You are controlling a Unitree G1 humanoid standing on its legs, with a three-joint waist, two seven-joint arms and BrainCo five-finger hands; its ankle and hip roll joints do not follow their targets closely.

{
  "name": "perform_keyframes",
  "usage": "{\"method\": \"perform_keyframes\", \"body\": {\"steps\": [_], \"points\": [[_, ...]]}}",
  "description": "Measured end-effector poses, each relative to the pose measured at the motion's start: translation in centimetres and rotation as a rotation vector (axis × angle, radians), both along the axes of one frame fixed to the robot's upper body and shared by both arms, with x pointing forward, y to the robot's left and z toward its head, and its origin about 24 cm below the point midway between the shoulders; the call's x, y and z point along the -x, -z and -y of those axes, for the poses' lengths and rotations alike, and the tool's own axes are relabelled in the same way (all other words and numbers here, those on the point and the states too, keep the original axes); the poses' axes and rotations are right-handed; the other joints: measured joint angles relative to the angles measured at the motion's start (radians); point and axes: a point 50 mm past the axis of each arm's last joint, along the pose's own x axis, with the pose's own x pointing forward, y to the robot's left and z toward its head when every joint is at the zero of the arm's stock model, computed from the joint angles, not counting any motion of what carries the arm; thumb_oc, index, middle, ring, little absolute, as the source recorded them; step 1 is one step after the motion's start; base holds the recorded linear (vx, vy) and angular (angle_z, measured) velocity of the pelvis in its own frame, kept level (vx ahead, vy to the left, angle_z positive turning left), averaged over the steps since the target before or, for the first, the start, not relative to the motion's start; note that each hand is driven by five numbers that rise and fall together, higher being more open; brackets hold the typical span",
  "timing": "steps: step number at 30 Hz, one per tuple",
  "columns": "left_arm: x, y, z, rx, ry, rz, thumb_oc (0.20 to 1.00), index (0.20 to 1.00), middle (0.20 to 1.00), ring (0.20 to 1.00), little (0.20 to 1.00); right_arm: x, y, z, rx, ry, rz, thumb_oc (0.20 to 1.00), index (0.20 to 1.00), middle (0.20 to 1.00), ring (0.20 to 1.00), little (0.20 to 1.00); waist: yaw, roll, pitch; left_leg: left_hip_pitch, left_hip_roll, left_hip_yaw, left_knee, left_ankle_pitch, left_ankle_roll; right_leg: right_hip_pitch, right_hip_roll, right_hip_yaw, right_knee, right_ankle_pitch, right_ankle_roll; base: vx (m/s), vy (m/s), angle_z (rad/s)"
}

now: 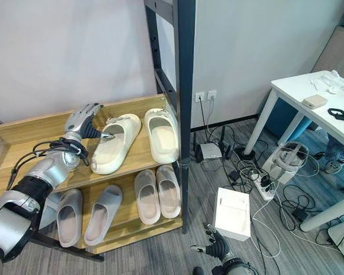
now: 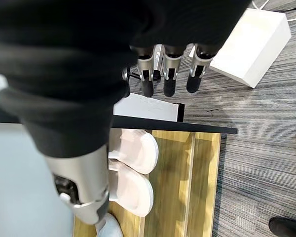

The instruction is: Arrange the slippers neatly on the shoe rack.

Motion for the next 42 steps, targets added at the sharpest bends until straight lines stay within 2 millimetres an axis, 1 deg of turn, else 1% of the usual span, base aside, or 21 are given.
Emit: {"method": "perform_keyframes", "body": {"steps": [2, 5, 8, 10, 12, 14, 15, 17, 19, 20, 22, 25, 26, 28, 30, 33, 36, 38, 40, 41, 42], "points": [[0.1, -0.2, 0.4, 0.003, 0.016, 0.015, 1.0, 1.0, 1.0, 1.0, 1.0, 0.0, 0.0, 0.0, -0.001, 0.0, 0.0, 1.0, 1.0, 1.0, 1.0, 1.0, 0.01, -0.003, 0.002, 0.0, -0.001, -0.004, 0.0, 0.0, 0.0, 0.003, -0.001, -0.006, 0.0, 0.0, 0.0, 0.0, 0.009, 0.08], [0.2, -0.9, 1.8, 0.059, 0.07, 0.058, 1.0, 1.0, 1.0, 1.0, 1.0, -0.1, 0.0, -0.2, -0.006, -0.001, 0.003, 1.0, 1.0, 1.0, 1.0, 1.0, 0.021, -0.011, 0.008, 0.001, -0.001, -0.017, 0.0, 0.0, 0.0, 0.01, 0.0, -0.016, 0.0, -0.001, -0.001, 0.0, 0.007, 0.1], [0.7, -1.2, 3.4, 0.217, 0.132, 0.098, 1.0, 1.0, 1.0, 1.0, 1.0, -0.2, 0.0, -0.4, -0.013, 0.0, 0.004, 1.0, 1.0, 1.0, 1.0, 1.0, 0.026, -0.017, 0.012, 0.006, -0.002, -0.024, 0.0, 0.0, 0.0, 0.018, 0.0, -0.022, 0.0, -0.004, -0.001, 0.0, 0.002, 0.07], [0.9, -1.5, 3.8, 0.311, 0.146, 0.115, 1.0, 1.0, 1.0, 1.0, 1.0, -0.4, -0.1, -0.5, -0.016, -0.001, 0.011, 1.0, 1.0, 1.0, 1.0, 1.0, 0.027, -0.018, 0.014, 0.006, -0.002, -0.025, 0.0, 0.001, 0.0, 0.018, 0.0, -0.022, 0.0, -0.004, -0.001, -0.01, 0.002, 0.02], [1.7, -1.9, 4.7, 0.496, 0.195, 0.15, 1.0, 1.0, 1.0, 1.0, 1.0, -0.8, -0.2, -0.7, -0.02, 0.003, 0.02, 1.0, 1.0, 1.0, 1.0, 1.0, 0.029, -0.019, 0.015, 0.005, -0.003, -0.027, 0.0, 0.001, 0.0, 0.019, 0.0, -0.024, 0.0, -0.004, -0.001, 0.0, 0.0, 0.0], [2.2, -2.3, 5.5, 0.562, 0.252, 0.17, 1.0, 1.0, 1.0, 1.0, 1.0, -0.8, -0.2, -0.8, -0.025, 0.002, 0.02, 1.0, 1.0, 1.0, 1.0, 1.0, 0.032, -0.02, 0.016, 0.005, -0.002, -0.03, 0.0, 0.001, 0.0, 0.02, 0.0, -0.028, 0.0, -0.006, 0.0, -0.01, 0.003, 0.06], [3.2, -2.6, 6.3, 0.697, 0.311, 0.193, 1.0, 1.0, 1.0, 1.0, 1.0, -0.8, -0.2, -0.9, -0.028, 0.004, 0.021, 1.0, 1.0, 1.0, 1.0, 1.0, 0.031, -0.018, 0.017, 0.005, -0.004, -0.037, 0.0, 0.001, 0.0, 0.023, 0.0, -0.035, 0.0, -0.008, 0.001, -0.02, -0.001, 0.11], [3.8, -2.5, 7.0, 0.809, 0.366, 0.199, 1.0, 1.0, 1.0, 1.0, 1.0, -0.7, -0.1, -0.9, -0.028, 0.004, 0.017, 1.0, 1.0, 1.0, 1.0, 1.0, 0.036, -0.018, 0.017, 0.004, -0.004, -0.048, 0.0, 0.001, 0.0, 0.029, 0.0, -0.045, 0.0, -0.011, 0.003, -0.01, -0.002, 0.15], [4.3, -1.9, 6.6, 0.905, 0.367, 0.181, 1.0, 1.0, 1.0, 1.0, 1.0, -0.9, -0.2, -0.9, -0.027, 0.004, 0.021, 1.0, 1.0, 1.0, 1.0, 1.0, 0.038, -0.015, 0.017, 0.005, -0.003, -0.049, 0.0, 0.0, -0.001, 0.03, 0.001, -0.046, 0.0, -0.015, 0.003, -0.01, 0.0, 0.04], [4.5, -1.4, 6.1, 0.949, 0.349, 0.167, 1.0, 1.0, 1.0, 1.0, 1.0, -1.0, -0.2, -0.8, -0.026, 0.006, 0.023, 1.0, 1.0, 1.0, 1.0, 1.0, 0.043, -0.012, 0.02, 0.005, -0.003, -0.049, 0.0, 0.001, 0.0, 0.03, 0.001, -0.048, 0.0, -0.017, 0.005, 0.0, 0.0, 0.0], [4.8, -0.7, 5.5, 0.994, 0.323, 0.152, 1.0, 1.0, 1.0, 1.0, 1.0, -1.0, -0.2, -0.7, -0.021, 0.01, 0.011, 1.0, 1.0, 1.0, 1.0, 1.0, 0.056, -0.005, 0.023, 0.005, -0.004, -0.051, 0.0, 0.001, 0.0, 0.032, 0.001, -0.049, 0.0, -0.017, 0.006, -0.01, -0.001, 0.02], [5.5, 0.8, 4.1, 1.023, 0.269, 0.123, 1.0, 1.0, 1.0, 1.0, 1.0, -0.9, -0.1, -0.7, -0.02, 0.011, 0.006, 1.0, 1.0, 1.0, 1.0, 1.0, 0.06, 0.002, 0.024, 0.005, -0.004, -0.052, 0.0, 0.001, 0.0, 0.033, 0.001, -0.05, 0.0, -0.017, 0.006, 0.0, 0.0, 0.0], [6.1, 1.9, 3.3, 1.017, 0.238, 0.087, 1.0, 1.0, 1.0, 1.0, 1.0, -0.9, -0.1, -0.7, -0.02, 0.012, 0.006, 1.0, 1.0, 1.0, 1.0, 1.0, 0.064, 0.005, 0.024, 0.005, -0.003, -0.052, 0.0, 0.001, -0.001, 0.033, 0.001, -0.05, 0.0, -0.017, 0.005, 0.0, 0.0, 0.0], [6.7, 3.5, 2.6, 1.013, 0.196, 0.026, 1.0, 1.0, 1.0, 1.0, 1.0, -0.8, -0.1, -0.6, -0.019, 0.014, 0.002, 1.0, 1.0, 1.0, 1.0, 1.0, 0.068, 0.006, 0.025, 0.005, -0.003, -0.053, 0.0, 0.001, -0.001, 0.034, 0.001, -0.05, 0.0, -0.017, 0.005, -0.01, 0.004, 0.02], [6.9, 4.1, 2.4, 1.01, 0.182, -0.003, 1.0, 1.0, 1.0, 1.0, 1.0, -0.8, -0.1, -0.6, -0.019, 0.013, 0.002, 1.0, 1.0, 1.0, 1.0, 1.0, 0.077, 0.006, 0.025, 0.006, -0.004, -0.054, 0.0, 0.001, -0.001, 0.035, 0.001, -0.051, 0.0, -0.017, 0.005, -0.01, 0.004, 0.02], [6.8, 5.7, 1.5, 0.997, 0.122, -0.074, 1.0, 1.0, 1.0, 1.0, 1.0, -0.9, -0.1, -0.6, -0.019, 0.011, 0.003, 1.0, 1.0, 1.0, 1.0, 1.0, 0.08, 0.006, 0.025, 0.006, -0.004, -0.057, 0.0, 0.002, 0.0, 0.036, 0.0, -0.053, 0.0, -0.018, 0.006, 0.0, 0.0, 0.0], [6.8, 5.6, 1.6, 0.994, 0.133, -0.085, 1.0, 1.0, 1.0, 1.0, 1.0, -0.9, -0.1, -0.6, -0.019, 0.012, 0.003, 1.0, 1.0, 1.0, 1.0, 1.0, 0.08, 0.005, 0.025, 0.006, -0.004, -0.058, 0.0, 0.002, -0.001, 0.036, 0.0, -0.055, 0.0, -0.018, 0.007, 0.0, 0.0, 0.0], [6.9, 5.6, 2.5, 0.991, 0.18, -0.119, 1.0, 1.0, 1.0, 1.0, 1.0, -0.9, 0.0, -0.4, -0.014, 0.02, -0.01, 1.0, 1.0, 1.0, 1.0, 1.0, 0.08, 0.005, 0.024, 0.006, -0.004, -0.06, 0.0, 0.003, -0.001, 0.037, 0.0, -0.057, 0.0, -0.018, 0.007, 0.0, 0.0, 0.0], [7.3, 5.6, 3.2, 1.071, 0.223, -0.147, 1.0, 1.0, 1.0, 1.0, 1.0, -0.9, -0.1, -0.2, -0.014, 0.026, -0.013, 1.0, 1.0, 1.0, 1.0, 1.0, 0.08, 0.006, 0.024, 0.006, -0.005, -0.06, 0.0, 0.003, -0.001, 0.037, 0.0, -0.058, 0.0, -0.018, 0.007, 0.0, 0.0, 0.0], [7.7, 5.4, 4.1, 1.132, 0.283, -0.184, 1.0, 1.0, 1.0, 1.0, 1.0, -0.9, -0.1, 0.0, -0.012, 0.032, -0.019, 1.0, 1.0, 1.0, 1.0, 1.0, 0.081, 0.006, 0.024, 0.006, -0.005, -0.061, 0.0, 0.004, 0.0, 0.037, 0.0, -0.059, 0.0, -0.018, 0.007, 0.0, 0.003, 0.04], [7.8, 5.4, 4.5, 1.146, 0.305, -0.201, 1.0, 1.0, 1.0, 1.0, 1.0, -0.9, 0.0, 0.0, -0.009, 0.034, -0.022, 1.0, 1.0, 1.0, 1.0, 1.0, 0.081, 0.006, 0.024, 0.006, -0.006, -0.062, 0.0, 0.004, 0.0, 0.037, 0.0, -0.059, 0.0, -0.018, 0.007, 0.0, 0.005, 0.05]]}}
